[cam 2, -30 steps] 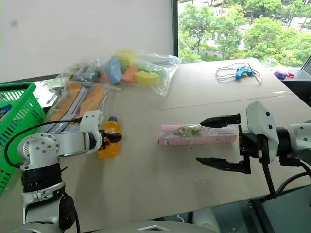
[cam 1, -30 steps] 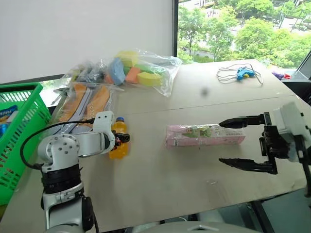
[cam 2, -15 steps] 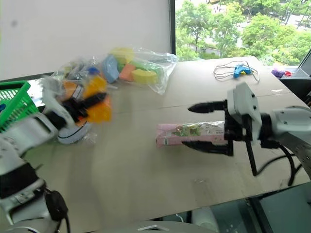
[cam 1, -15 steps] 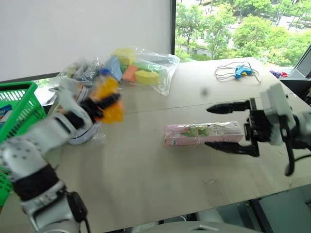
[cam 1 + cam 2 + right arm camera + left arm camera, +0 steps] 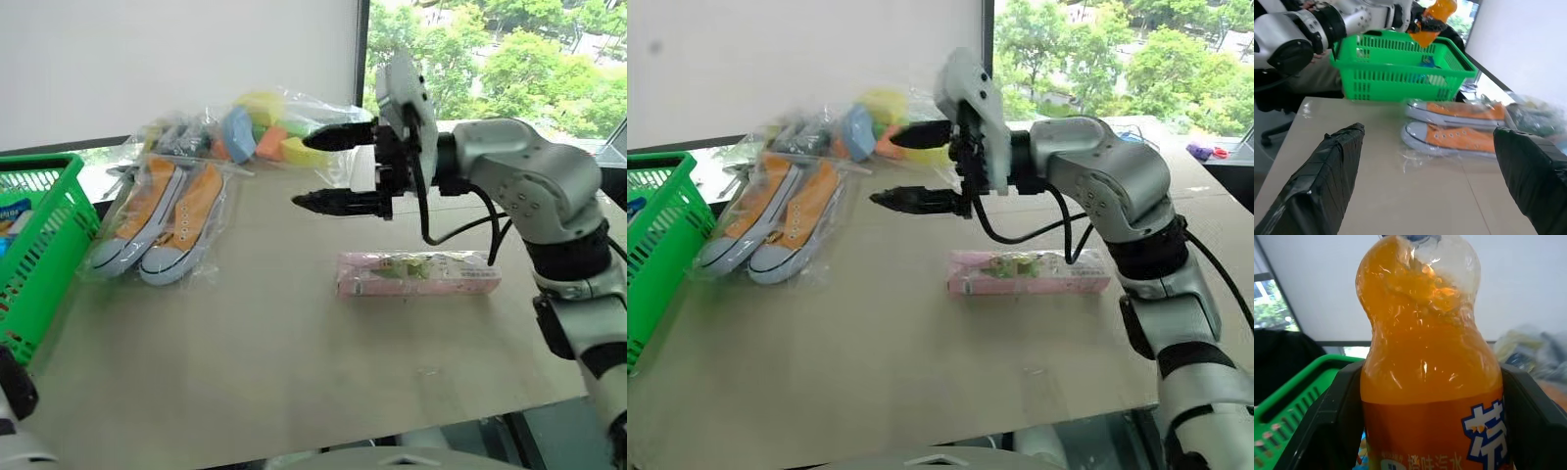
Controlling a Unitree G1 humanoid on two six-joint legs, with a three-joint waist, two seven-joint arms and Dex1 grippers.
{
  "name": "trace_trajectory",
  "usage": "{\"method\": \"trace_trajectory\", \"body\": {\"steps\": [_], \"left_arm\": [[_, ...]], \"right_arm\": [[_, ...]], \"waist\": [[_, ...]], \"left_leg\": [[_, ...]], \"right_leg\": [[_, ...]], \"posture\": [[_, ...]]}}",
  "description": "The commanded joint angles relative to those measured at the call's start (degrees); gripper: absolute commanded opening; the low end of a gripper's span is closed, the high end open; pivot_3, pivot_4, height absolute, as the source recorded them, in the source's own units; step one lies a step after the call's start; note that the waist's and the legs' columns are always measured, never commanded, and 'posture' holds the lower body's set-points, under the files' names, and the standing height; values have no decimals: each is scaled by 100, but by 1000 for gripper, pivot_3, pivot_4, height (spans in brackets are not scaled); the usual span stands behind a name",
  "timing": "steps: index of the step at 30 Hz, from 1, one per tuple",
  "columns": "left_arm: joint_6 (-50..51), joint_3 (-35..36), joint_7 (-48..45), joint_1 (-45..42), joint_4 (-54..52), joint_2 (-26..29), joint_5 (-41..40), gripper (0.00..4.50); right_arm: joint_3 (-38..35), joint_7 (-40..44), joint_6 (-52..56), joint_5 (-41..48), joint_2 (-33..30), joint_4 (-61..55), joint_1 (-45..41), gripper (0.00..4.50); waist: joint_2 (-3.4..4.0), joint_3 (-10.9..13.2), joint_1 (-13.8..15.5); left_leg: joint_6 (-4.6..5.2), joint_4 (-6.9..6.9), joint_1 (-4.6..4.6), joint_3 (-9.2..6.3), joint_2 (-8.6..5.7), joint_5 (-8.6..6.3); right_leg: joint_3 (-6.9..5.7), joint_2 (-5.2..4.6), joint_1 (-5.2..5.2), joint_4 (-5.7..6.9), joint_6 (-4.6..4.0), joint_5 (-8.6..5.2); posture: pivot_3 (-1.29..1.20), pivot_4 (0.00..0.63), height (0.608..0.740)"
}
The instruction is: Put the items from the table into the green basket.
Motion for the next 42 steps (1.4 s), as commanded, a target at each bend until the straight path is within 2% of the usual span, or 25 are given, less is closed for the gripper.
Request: {"method": "trace_trajectory", "body": {"steps": [1, 3, 4, 8, 12, 14, 17, 19, 21, 23, 25, 26, 27, 29, 31, 32, 33, 35, 39, 42], "left_arm": [[-641, -212, -358, -167, 646, 290, 465, 3089], [-874, -238, -175, -113, 892, 374, 647, 4112], [-926, -165, -107, -166, 986, 392, 626, 4424], [-1074, -61, 59, -434, 1058, 379, 628, 4469], [-737, -96, -794, -1055, 172, -194, 264, 4469], [463, -190, -1619, -893, -1148, -714, -410, 4469], [2652, -516, -2316, 220, -4125, -1264, -1880, 4469], [3825, -657, -2223, 800, -5735, -1658, -2874, 4469], [4891, -777, -1741, 988, -6446, -2172, -3615, 4469], [5779, -1295, -1234, 1114, -6791, -2863, -3930, 4469], [5892, -1694, -1004, 1084, -6828, -3358, -3819, 4469], [5686, -1965, -1079, 1041, -6832, -3390, -3536, 4469], [5299, -2400, -1273, 999, -6889, -3279, -3040, 4469], [4819, -3043, -1718, 880, -6876, -3102, -2427, 4469], [4580, -3399, -2282, 709, -6781, -3050, -2251, 4469], [4419, -3640, -2631, 631, -6777, -2972, -2104, 4469], [4267, -3889, -2889, 534, -6727, -2924, -1907, 4469], [3923, -4274, -3303, 401, -6609, -2865, -1524, 4469], [2838, -5102, -3452, 81, -6097, -3153, -279, 4469], [2232, -5585, -3302, -179, -5616, -3617, 547, 4469]], "right_arm": [[-181, 145, -122, -105, 118, -3, -211, 4500], [-208, 172, -150, -175, 192, 14, -248, 4500], [-226, 180, -157, -200, 222, 13, -255, 4500], [-305, 203, -250, -281, 324, -12, -237, 4500], [-438, 142, -276, -276, 358, -104, -106, 4500], [-507, 96, -233, -329, 238, -235, 71, 4500], [-665, 86, -232, -434, -197, -634, 621, 4500], [-959, 50, -10, -256, -588, -1050, 1147, 4500], [-1256, 1, 225, -120, -1041, -1494, 1751, 4500], [-1787, -136, 583, -22, -1660, -2203, 2780, 4500], [-2318, -393, 954, 243, -1992, -2763, 3490, 4500], [-2530, -549, 1099, 365, -2041, -2966, 3689, 4500], [-2738, -736, 1215, 530, -2072, -3148, 3864, 4500], [-3015, -1050, 1402, 786, -2089, -3415, 4091, 4500], [-3133, -1304, 1520, 943, -2082, -3604, 4241, 4500], [-3175, -1415, 1553, 1010, -2086, -3680, 4311, 4500], [-3201, -1516, 1578, 1070, -2090, -3740, 4368, 4500], [-3233, -1678, 1589, 1184, -2117, -3817, 4447, 4500], [-3358, -1905, 1556, 1334, -2188, -3950, 4668, 4500], [-3414, -2026, 1498, 1440, -2243, -4005, 4790, 4500]], "waist": [[-19, -13, 10], [-27, -17, 2], [-30, -19, -8], [-39, -25, -24], [-39, -29, 38], [-37, -45, 88], [-35, -64, 113], [-36, -68, 64], [-24, -59, -3], [-12, -58, -42], [39, -33, -223], [83, -20, -189], [98, 1, -218], [123, 21, -364], [130, 51, -491], [133, 60, -530], [135, 61, -584], [149, 68, -716], [150, 68, -900], [149, 68, -957]], "left_leg": [[0, -1, -17, -4, -7, 0], [-1, 6, -47, -21, -10, 1], [-1, 6, -49, -23, -10, 1], [-2, 5, -49, -21, -7, 0], [-8, 10, -43, -30, -8, 5], [-10, 13, -44, -57, -16, 8], [-14, 22, -45, -68, -22, 13], [-12, 29, -46, -67, -23, 12], [2, 47, -58, -66, -25, 4], [4, 51, -64, -69, -20, 3], [9, 51, -50, -50, -15, 0], [29, 48, -45, -31, 11, -10], [36, 48, 8, -31, 13, -14], [36, 45, 43, -12, 18, -15], [35, 46, 81, -1, 16, -14], [35, 46, 142, -3, 14, -14], [34, 46, 157, 1, 17, -15], [34, 43, 196, 7, 25, -15], [35, 24, 206, 30, 25, -16], [51, 21, 186, 32, 25, -25]], "right_leg": [[0, -7, -20, 5, 0, 0], [-14, -10, -37, 1, 0, 0], [-17, -11, -38, 1, 0, 0], [-21, -18, -38, 1, 1, 0], [-37, -25, -30, 15, 1, 2], [-65, -36, -21, 18, -2, 3], [-66, -43, -10, 24, -3, 4], [-57, -46, -4, 19, -2, 5], [-53, -45, -4, 12, 1, 6], [-51, -35, -15, 16, 2, 7], [-33, -24, -15, 30, 2, 6], [-7, 6, -17, 20, 1, 6], [-2, 15, 37, 12, 0, 3], [22, 33, 67, 10, 0, 2], [55, 63, 97, 9, -11, -4], [61, 98, 148, 1, -2, -25], [69, 120, 179, -8, -1, -27], [86, 131, 195, -9, 0, -28], [124, 138, 198, -15, 9, -27], [134, 137, 194, -22, 39, -22]], "posture": [[67, 0, 740], [61, 0, 740], [61, 0, 740], [60, 0, 740], [69, 0, 740], [74, 0, 740], [74, 0, 740], [50, 0, 740], [3, 12, 740], [-84, 25, 740], [-131, 32, 740], [-151, 32, 740], [-170, 32, 740], [-197, 32, 740], [-227, 29, 740], [-232, 28, 740], [-248, 25, 740], [-263, 25, 740], [-282, 20, 740], [-291, 19, 740]]}}
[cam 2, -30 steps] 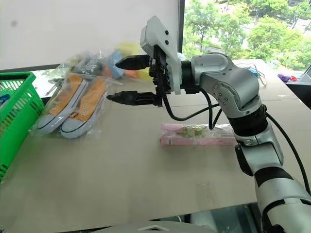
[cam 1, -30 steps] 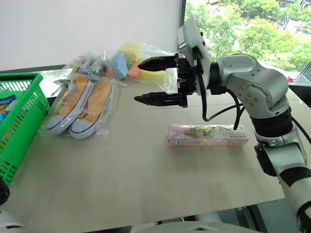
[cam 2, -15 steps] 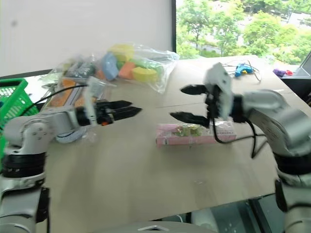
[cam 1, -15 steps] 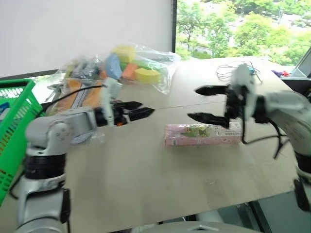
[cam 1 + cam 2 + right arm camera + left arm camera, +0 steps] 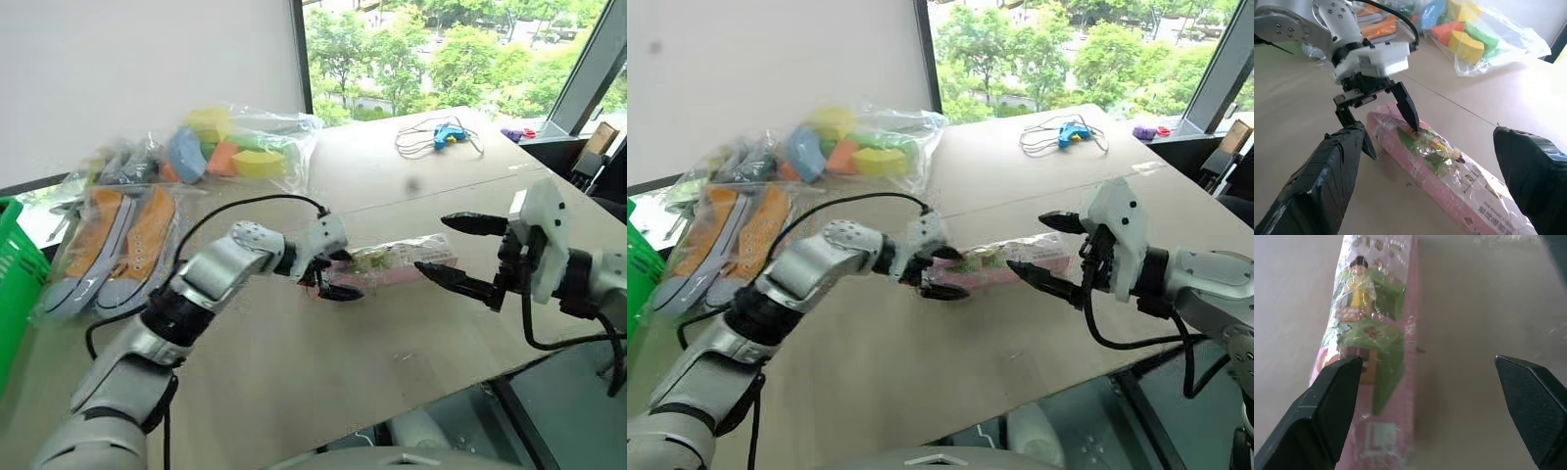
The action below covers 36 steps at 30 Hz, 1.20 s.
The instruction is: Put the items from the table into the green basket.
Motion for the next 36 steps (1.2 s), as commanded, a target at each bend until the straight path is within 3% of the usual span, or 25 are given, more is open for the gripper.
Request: {"method": "trace_trajectory", "body": {"steps": [1, 4, 10, 17, 27, 33, 36], "left_arm": [[-714, -378, 183, -367, 418, -459, 896, 4469], [-812, -384, 372, -542, 670, -884, 1270, 4469], [-1039, -523, 443, -499, 831, -1037, 1999, 4469], [-1383, -783, 865, -569, 1929, -1637, 2903, 4469], [-753, -443, -47, -423, 2542, -2254, 2541, 4469], [-891, -144, 111, -345, 2373, -2130, 2717, 2128], [-874, -3, -32, -218, 1953, -1872, 2689, 2128]], "right_arm": [[-232, -159, -134, 160, -88, -183, 16, 4500], [-253, -259, -178, 217, -131, -214, 59, 4500], [-350, -361, -306, 299, -239, -249, 251, 4500], [-172, -449, -491, 281, -248, -224, 266, 4500], [-91, -435, -617, 244, -328, -172, 296, 4500], [-163, -422, -621, 323, -391, -177, 402, 4500], [-225, -354, -589, 420, -470, -141, 499, 4500]], "waist": [[0, 0, -11], [-1, 0, -24], [-1, 0, -142], [-2, -3, -155], [12, -43, -163], [22, -50, -151], [21, -50, -168]], "left_leg": [[5, 0, -5, 2, -1, -3], [23, 2, -29, 11, -3, -13], [41, 3, -35, 26, -3, -26], [42, 5, -31, 30, -5, -26], [49, 25, -27, 27, -19, -30], [66, 25, -32, 23, -16, -40], [68, 25, -32, 24, -16, -41]], "right_leg": [[3, -1, -1, -1, 4, -2], [12, -6, -14, -10, 14, -6], [29, -6, -25, -9, 29, -11], [33, -8, -20, -10, 43, -6], [55, -8, 6, -46, 77, 14], [53, -8, 6, -70, 82, 17], [55, -9, 6, -74, 86, 19]], "posture": [[-296, 19, 740], [-307, 17, 740], [-311, 14, 740], [-306, 13, 740], [-309, 13, 740], [-301, 13, 740], [-281, 14, 740]]}}
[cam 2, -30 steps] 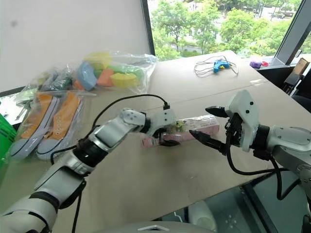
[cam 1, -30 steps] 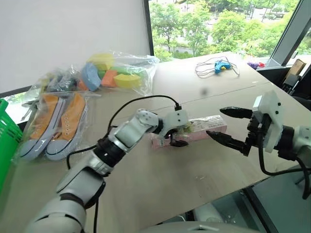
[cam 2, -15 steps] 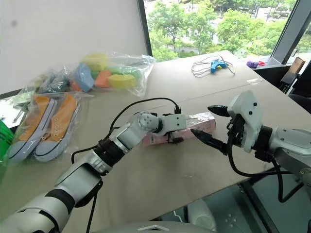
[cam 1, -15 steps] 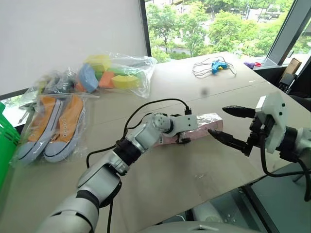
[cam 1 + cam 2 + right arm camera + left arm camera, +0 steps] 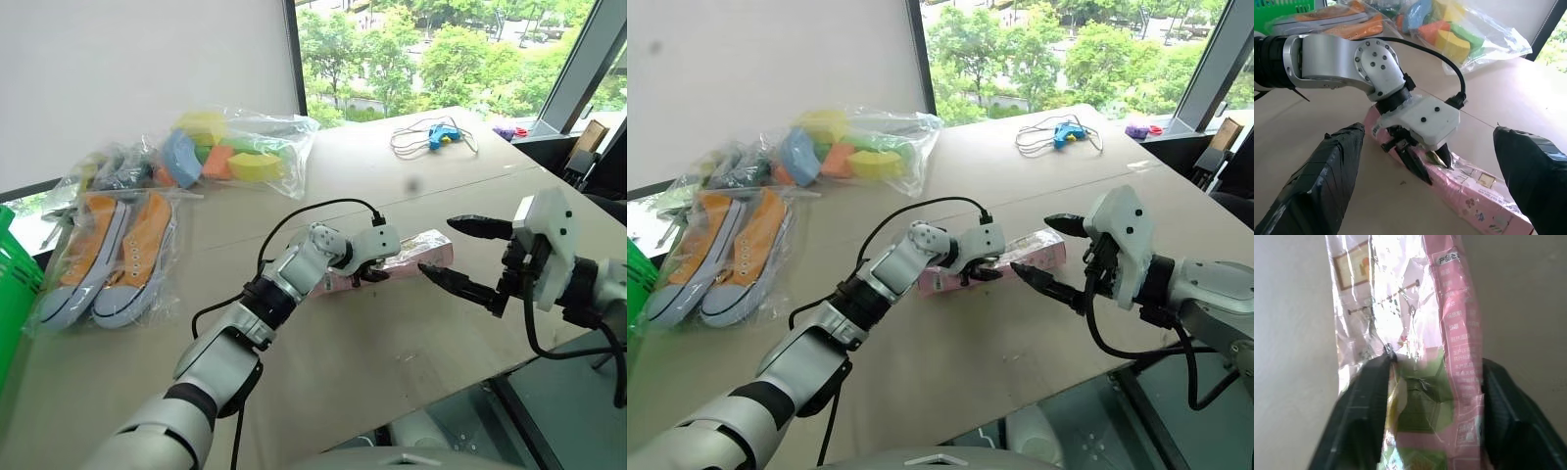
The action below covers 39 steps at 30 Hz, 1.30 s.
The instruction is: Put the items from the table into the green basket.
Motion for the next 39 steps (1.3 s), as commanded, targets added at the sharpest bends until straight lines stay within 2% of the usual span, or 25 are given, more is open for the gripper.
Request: {"method": "trace_trajectory", "body": {"steps": [1, 7, 12, 16, 20, 23, 27, 30, 32, 33, 34, 36, 39], "left_arm": [[159, 34, -229, 304, -286, 357, 1, 2128], [502, 730, -99, 503, -1072, 983, -208, 2128], [826, 1429, 185, 673, -1510, 1382, -453, 2128], [1116, 2236, 459, 939, -1946, 1749, -717, 2128], [877, 3009, 794, 1271, -2338, 1920, -1022, 2128], [751, 3699, 1186, 1495, -2317, 2042, -1183, 2128], [967, 3962, 941, 1930, -2681, 2415, -1513, 2128], [1766, 3991, 621, 2046, -3534, 2306, -2330, 2980], [2338, 3875, 584, 1951, -3939, 2173, -2761, 3718], [2619, 3804, 591, 1872, -4074, 2118, -2943, 4326], [2842, 3645, 595, 1763, -4155, 2087, -3052, 4476], [3105, 3269, 609, 1521, -4206, 2044, -3171, 4476], [3002, 2404, 631, 870, -3740, 1803, -2950, 4476]], "right_arm": [[-244, 103, -52, 156, -183, -20, 105, 4500], [-388, 717, -108, -124, -814, 134, 720, 4500], [-52, 855, -294, -147, -744, 291, 373, 4500], [517, 1051, -470, -405, -649, 514, -46, 4500], [1012, 1343, -665, -674, -543, 803, -497, 4500], [1349, 1565, -780, -847, -391, 1035, -874, 4500], [1671, 1802, -907, -1087, -223, 1338, -1146, 4500], [1873, 1993, -1004, -1261, -126, 1537, -1330, 4500], [1909, 2079, -1018, -1314, -100, 1606, -1409, 4500], [1911, 2118, -1020, -1344, -95, 1630, -1431, 4500], [1905, 2157, -1022, -1373, -103, 1648, -1442, 4500], [1856, 2215, -1010, -1420, -142, 1639, -1414, 4500], [1693, 2144, -922, -1418, -202, 1513, -1287, 4500]], "waist": [[0, 0, -21], [-4, 4, -30], [-3, 5, 19], [-5, 6, 123], [-5, 6, 291], [-10, 8, 557], [-11, 8, 872], [-19, 8, 1096], [-23, 10, 1276], [-24, 9, 1322], [-26, 8, 1356], [-26, 7, 1379], [-26, 7, 1394]], "left_leg": [[0, 0, -2, 2, 1, 0], [0, -14, -2, 11, 33, -1], [0, -14, 1, 17, 49, -1], [-1, -12, 3, 25, 48, -1], [-1, -12, 0, 39, 50, -1], [-1, -12, -4, 44, 49, -2], [-2, -12, -5, 42, 48, -2], [-1, -11, -12, 40, 43, -3], [0, 0, -25, 32, 38, -4], [5, 14, -34, 25, 32, -6], [5, 17, -35, 13, 21, -7], [6, 21, -34, 6, 13, -7], [6, 21, -27, -1, 4, -7]], "right_leg": [[4, 1, 0, 0, 0, 0], [13, 11, -4, 1, -4, 0], [15, 49, -7, 4, -5, 2], [19, 43, -28, 4, -6, 4], [34, 18, -39, 0, -7, 4], [35, 8, -48, 0, -28, 18], [30, 7, -51, 0, -32, 19], [24, -6, -52, -1, -33, 19], [12, -15, -53, -3, -33, 20], [5, -23, -52, -4, -33, 20], [-4, -31, -47, -3, -34, 20], [-9, -35, -41, -3, -34, 20], [-14, -33, -31, -2, -34, 20]], "posture": [[-275, 14, 740], [-234, 10, 740], [-190, 1, 740], [-120, 0, 740], [-61, 0, 740], [-22, 0, 740], [61, 0, 740], [79, 0, 740], [72, 0, 740], [72, 0, 740], [72, 0, 740], [45, 0, 740], [-18, 0, 740]]}}
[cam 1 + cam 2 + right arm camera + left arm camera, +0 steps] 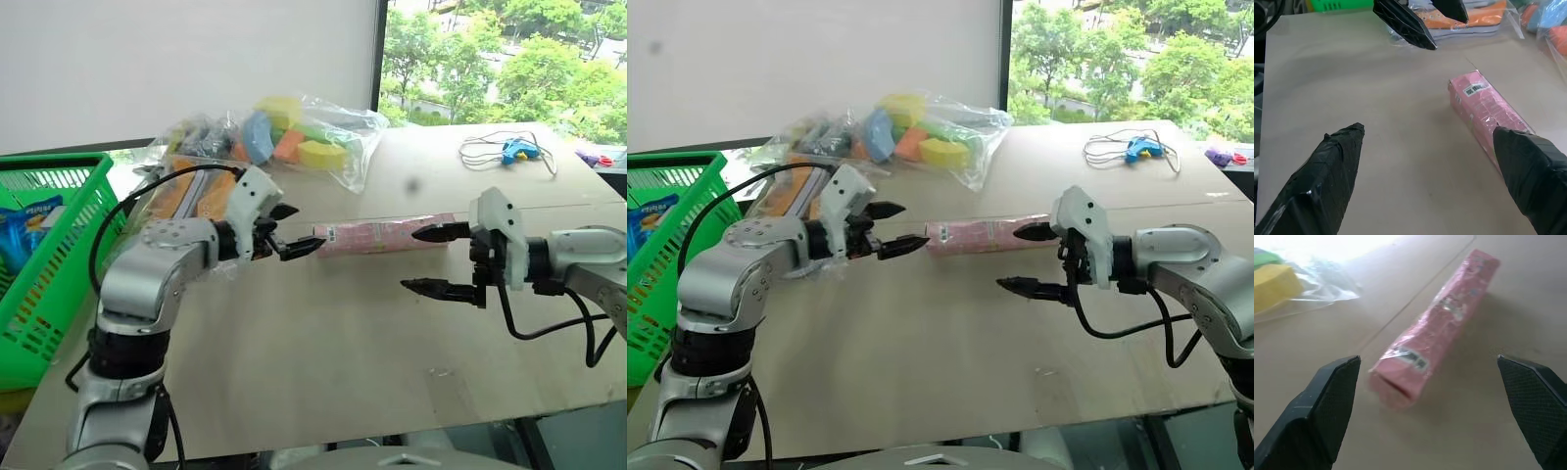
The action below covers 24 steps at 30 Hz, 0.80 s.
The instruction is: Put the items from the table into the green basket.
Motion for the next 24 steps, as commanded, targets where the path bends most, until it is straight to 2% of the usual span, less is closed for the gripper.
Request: {"method": "trace_trajectory", "body": {"steps": [1, 5, 10, 14, 19, 20, 21, 24], "left_arm": [[-298, -1070, -25, -767, 496, -207, 344, 4476], [-1343, -2231, -41, -1423, 1802, -544, 1219, 4476], [-2504, -3255, -51, -2098, 3779, -1109, 2261, 4476], [-3224, -3436, 136, -2431, 5333, -1757, 2714, 4476], [-3929, -3422, 244, -2560, 6329, -2092, 3175, 4476], [-4182, -3468, 305, -2556, 6476, -2080, 3322, 3991], [-4371, -3452, 304, -2547, 6573, -2082, 3399, 3793], [-4533, -3253, 212, -2469, 6582, -2040, 3451, 2192]], "right_arm": [[-331, -82, 30, 12, -96, -245, 92, 4500], [-655, -326, 234, 193, -140, -624, 391, 4500], [-1245, -815, 531, 428, -171, -1178, 947, 4500], [-1547, -1179, 654, 595, -111, -1525, 1292, 4500], [-1616, -1400, 630, 658, -90, -1637, 1440, 4500], [-1603, -1411, 603, 649, -86, -1627, 1451, 4500], [-1583, -1410, 573, 635, -86, -1605, 1455, 4500], [-1480, -1377, 513, 625, -76, -1521, 1373, 4500]], "waist": [[0, -1, -7], [5, -4, -144], [5, -4, -470], [9, -6, -750], [14, -15, -904], [15, -21, -923], [18, -26, -937], [21, -36, -942]], "left_leg": [[0, 2, -1, -2, -1, 0], [1, 5, 0, 3, -10, 0], [7, 6, -4, 6, -9, -3], [18, 6, 2, 24, -8, -10], [22, 11, 14, 33, -9, -12], [22, 13, 16, 35, -9, -12], [22, 14, 19, 42, -9, -12], [23, 14, 23, 55, -9, -12]], "right_leg": [[-2, 2, 2, 1, 0, 0], [7, 31, 4, 1, -1, 0], [12, 36, 1, -3, 1, -2], [27, 38, 2, -5, 5, -3], [34, 34, 12, -4, 37, -8], [38, 33, 15, -4, 45, -5], [47, 33, 16, -4, 51, -2], [64, 33, 16, -4, 59, 2]], "posture": [[-41, 0, 740], [-118, 0, 740], [-243, 0, 740], [-280, 0, 740], [-283, 0, 740], [-283, 0, 740], [-274, 0, 740], [-261, 0, 740]]}}
